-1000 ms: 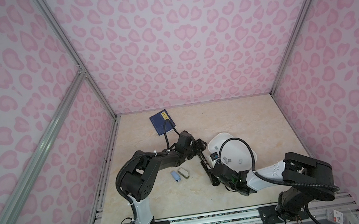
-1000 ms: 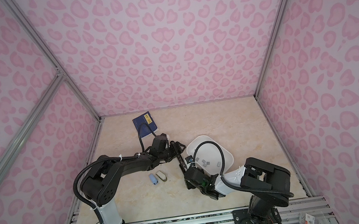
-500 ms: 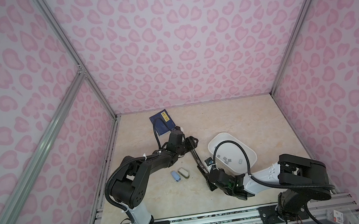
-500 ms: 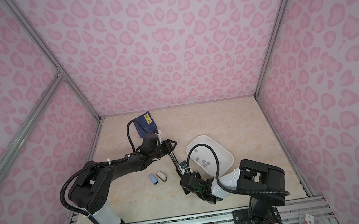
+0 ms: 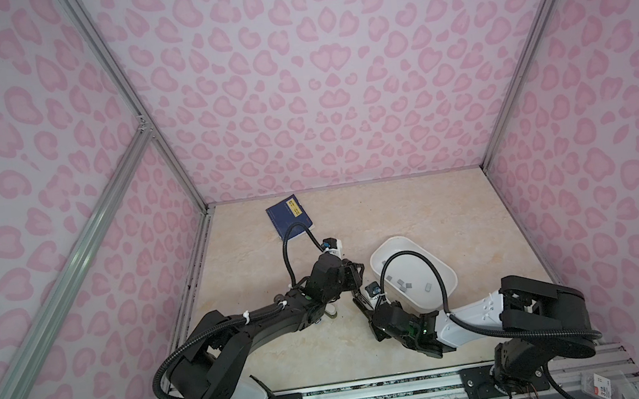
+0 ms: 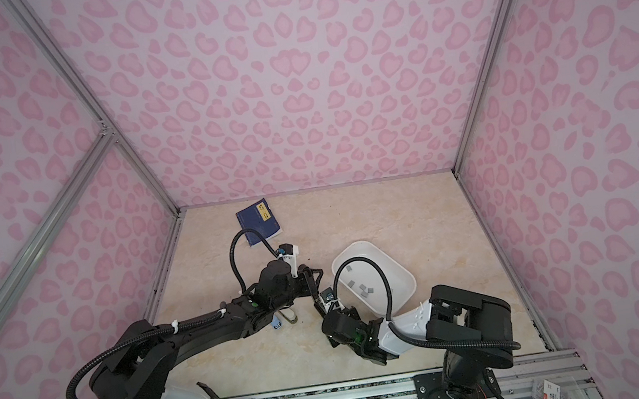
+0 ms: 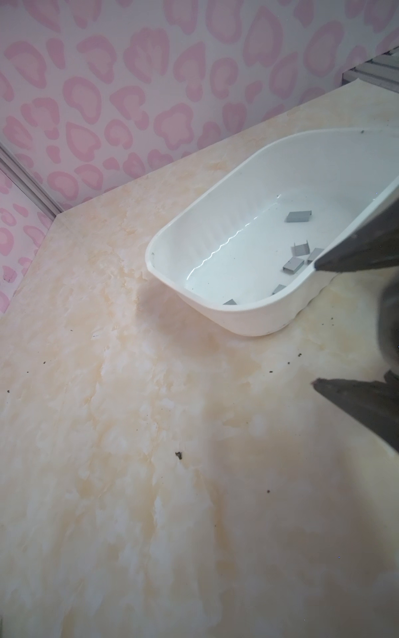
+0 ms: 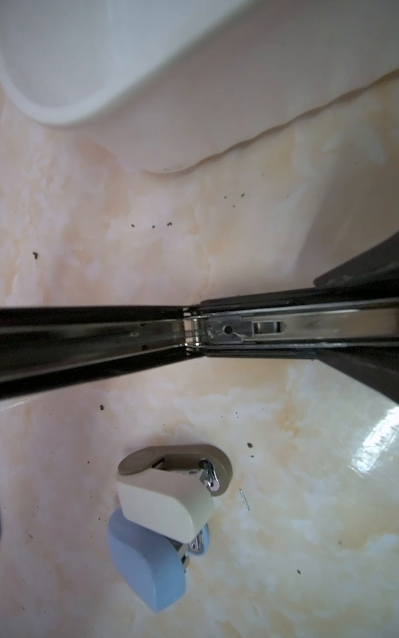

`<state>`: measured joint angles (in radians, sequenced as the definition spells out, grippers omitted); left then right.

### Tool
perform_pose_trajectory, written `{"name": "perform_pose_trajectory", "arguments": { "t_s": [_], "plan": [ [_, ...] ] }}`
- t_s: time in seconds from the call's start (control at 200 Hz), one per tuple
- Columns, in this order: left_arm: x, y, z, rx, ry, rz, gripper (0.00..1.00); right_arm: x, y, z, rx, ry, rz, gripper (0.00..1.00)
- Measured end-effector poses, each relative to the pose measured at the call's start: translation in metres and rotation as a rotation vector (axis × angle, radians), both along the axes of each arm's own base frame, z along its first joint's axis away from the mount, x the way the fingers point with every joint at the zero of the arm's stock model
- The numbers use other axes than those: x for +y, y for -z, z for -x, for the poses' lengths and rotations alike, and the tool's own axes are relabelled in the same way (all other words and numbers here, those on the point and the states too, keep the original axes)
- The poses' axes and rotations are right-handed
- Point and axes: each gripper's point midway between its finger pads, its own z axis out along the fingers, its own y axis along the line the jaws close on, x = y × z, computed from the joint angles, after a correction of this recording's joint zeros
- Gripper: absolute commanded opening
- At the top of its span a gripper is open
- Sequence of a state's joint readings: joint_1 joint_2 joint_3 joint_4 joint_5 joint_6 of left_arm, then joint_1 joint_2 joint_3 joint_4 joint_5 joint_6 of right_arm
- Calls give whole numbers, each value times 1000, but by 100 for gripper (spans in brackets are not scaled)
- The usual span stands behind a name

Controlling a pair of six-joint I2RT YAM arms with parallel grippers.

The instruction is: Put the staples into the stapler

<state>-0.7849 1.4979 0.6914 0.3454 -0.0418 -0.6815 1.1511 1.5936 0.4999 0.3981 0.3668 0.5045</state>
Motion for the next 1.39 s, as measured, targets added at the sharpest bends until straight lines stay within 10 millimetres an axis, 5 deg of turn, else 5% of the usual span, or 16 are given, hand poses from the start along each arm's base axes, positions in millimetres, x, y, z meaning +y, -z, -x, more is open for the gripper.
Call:
{"name": "perform_pose_trajectory", "arguments": {
  "t_s": [0.235,0.49,0.77,1.09,1.395],
  "plan": [
    [5,-7,7,-95,-47,-85,51,-9,-17,7,-41,-2,-29,54],
    [2,-11,12,-158,-66,-140,51,-25,-37,28,-88,-53,-66,56],
    [-8,-17,18,-203,-52,-166,51,-46,-18,55,-77,-155,-22,54],
    [-17,-19,23,-225,-27,-180,52,-35,-3,59,-72,-200,11,27],
    [-26,-14,42,-269,21,-193,53,-36,0,55,-107,-181,-16,14]
  ]
}}
